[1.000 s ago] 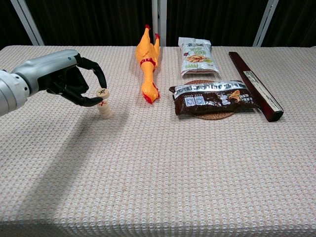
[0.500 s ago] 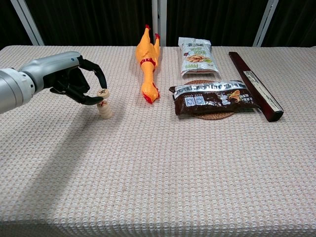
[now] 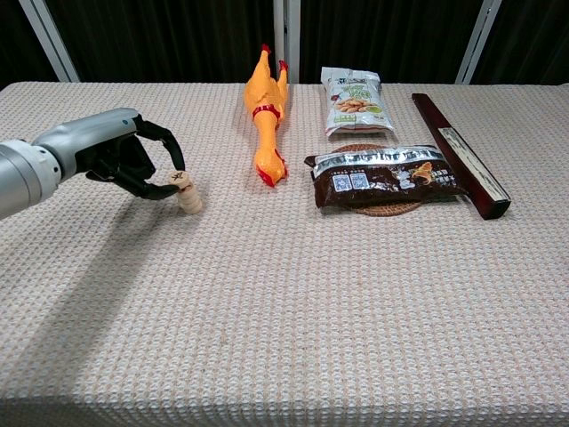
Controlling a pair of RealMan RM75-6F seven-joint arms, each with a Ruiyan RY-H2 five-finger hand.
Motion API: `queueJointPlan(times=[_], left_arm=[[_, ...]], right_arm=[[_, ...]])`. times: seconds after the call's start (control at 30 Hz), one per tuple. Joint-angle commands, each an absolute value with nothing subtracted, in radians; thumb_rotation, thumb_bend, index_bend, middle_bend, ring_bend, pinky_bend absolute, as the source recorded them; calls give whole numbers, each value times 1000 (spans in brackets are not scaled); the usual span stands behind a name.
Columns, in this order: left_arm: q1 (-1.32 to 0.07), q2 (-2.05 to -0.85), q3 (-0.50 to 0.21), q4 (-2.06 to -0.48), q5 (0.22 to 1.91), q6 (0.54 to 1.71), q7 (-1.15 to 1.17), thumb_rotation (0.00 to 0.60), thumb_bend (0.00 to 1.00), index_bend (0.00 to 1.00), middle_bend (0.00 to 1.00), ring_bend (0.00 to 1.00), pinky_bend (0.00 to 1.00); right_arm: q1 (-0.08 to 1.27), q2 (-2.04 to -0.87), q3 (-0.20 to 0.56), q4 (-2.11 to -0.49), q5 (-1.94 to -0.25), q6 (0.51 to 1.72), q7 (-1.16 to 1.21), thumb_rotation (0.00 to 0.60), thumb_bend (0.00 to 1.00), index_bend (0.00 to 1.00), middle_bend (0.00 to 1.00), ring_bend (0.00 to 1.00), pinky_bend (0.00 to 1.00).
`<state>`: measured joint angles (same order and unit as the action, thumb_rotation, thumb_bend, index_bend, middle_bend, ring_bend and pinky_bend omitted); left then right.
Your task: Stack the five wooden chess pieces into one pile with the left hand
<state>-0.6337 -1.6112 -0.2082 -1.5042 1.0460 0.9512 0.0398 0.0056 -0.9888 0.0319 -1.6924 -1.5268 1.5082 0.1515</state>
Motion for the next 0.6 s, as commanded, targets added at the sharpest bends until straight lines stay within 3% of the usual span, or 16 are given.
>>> queueJointPlan(times=[0.03,0.6], left_arm=[[-633,-1616,-206,-1498,1052,952,34,600,287,481,1000,1000,1000],[-637,-1632,-204,-1480,1064,956,37,600,287,476,1000,1000,1000]], right_arm=[[6,-989,32,-1692,-1527,1507,151,600,298,0,0,0,0],[10,-989,32,-1693,-1521,1497,149,600,298,0,0,0,0]])
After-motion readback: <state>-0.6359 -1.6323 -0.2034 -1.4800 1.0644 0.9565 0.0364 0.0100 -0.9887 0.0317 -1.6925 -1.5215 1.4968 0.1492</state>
